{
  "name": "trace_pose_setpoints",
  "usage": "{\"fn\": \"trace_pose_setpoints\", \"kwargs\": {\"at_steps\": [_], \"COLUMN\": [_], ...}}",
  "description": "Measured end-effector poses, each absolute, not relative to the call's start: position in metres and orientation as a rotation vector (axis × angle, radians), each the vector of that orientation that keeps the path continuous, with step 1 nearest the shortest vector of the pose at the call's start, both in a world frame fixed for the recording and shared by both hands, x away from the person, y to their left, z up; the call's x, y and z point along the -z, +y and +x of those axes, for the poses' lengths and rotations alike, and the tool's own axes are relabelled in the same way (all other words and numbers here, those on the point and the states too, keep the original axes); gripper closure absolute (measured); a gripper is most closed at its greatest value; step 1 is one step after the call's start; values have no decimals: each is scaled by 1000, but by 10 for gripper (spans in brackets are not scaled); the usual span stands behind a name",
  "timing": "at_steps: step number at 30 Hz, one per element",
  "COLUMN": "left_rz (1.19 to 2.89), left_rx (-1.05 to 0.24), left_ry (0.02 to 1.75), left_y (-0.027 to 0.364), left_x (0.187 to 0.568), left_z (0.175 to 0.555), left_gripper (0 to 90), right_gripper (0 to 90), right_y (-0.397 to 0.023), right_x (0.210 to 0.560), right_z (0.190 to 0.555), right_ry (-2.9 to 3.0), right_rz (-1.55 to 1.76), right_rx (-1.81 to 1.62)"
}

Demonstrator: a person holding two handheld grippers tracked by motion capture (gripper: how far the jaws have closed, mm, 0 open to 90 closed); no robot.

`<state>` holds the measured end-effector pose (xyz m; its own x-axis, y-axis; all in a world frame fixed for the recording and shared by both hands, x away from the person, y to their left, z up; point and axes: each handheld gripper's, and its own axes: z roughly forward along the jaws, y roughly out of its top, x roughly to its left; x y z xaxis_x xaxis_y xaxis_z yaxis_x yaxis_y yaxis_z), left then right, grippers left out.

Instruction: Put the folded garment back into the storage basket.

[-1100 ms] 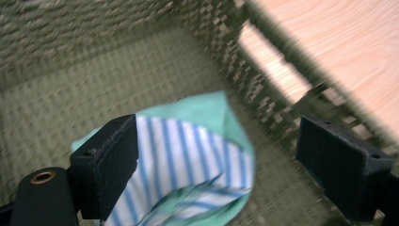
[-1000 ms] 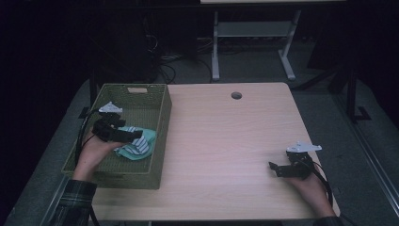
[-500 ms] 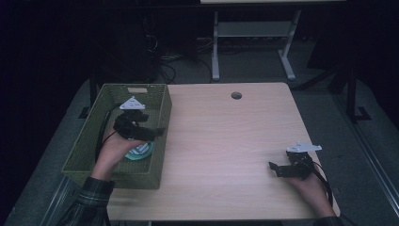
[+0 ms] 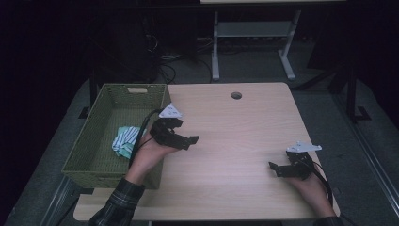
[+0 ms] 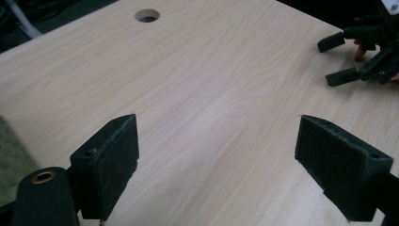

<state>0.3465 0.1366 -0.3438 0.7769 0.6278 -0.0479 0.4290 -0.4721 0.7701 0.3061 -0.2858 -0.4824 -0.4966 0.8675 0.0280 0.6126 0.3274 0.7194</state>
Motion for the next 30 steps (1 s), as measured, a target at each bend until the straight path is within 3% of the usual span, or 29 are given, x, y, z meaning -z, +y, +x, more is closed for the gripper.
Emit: {"fn": "trace_pose_setpoints", "kwargs": {"at_steps": [15, 30], "left_rz": [2227, 2290], "left_rx": [-295, -294], "left_ry": [724, 744], "left_y": [86, 81], "left_x": [403, 451], "left_z": [333, 336], "left_gripper": [136, 136], "right_gripper": [115, 115], "right_y": [-286, -286], "right_x": [482, 482], "right_z": [306, 306], "right_ry": [2238, 2240], "right_rz": [1311, 1312], "right_rx": [-969, -969]}}
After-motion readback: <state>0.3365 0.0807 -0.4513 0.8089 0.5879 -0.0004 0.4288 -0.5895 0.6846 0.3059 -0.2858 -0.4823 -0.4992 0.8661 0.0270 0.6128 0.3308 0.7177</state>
